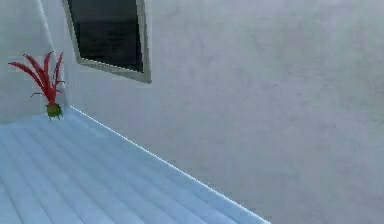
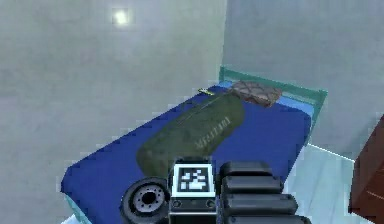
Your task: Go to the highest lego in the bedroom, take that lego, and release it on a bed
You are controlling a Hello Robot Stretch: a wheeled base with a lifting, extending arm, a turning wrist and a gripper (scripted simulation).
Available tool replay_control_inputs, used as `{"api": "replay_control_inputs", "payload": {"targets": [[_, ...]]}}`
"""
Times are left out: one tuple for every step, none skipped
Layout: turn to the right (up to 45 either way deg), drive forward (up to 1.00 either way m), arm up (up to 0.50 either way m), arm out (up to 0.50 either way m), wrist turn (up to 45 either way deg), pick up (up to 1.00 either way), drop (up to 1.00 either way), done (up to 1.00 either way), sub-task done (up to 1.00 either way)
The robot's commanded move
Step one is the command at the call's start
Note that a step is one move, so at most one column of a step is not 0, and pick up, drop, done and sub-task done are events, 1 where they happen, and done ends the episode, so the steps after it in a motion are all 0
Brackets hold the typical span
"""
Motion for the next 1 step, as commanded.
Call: {"api": "replay_control_inputs", "payload": {"targets": [[36.0, 0.0, 0.0, 0.0, 0.0, 0.0, 0.0, 0.0, 0.0]]}}
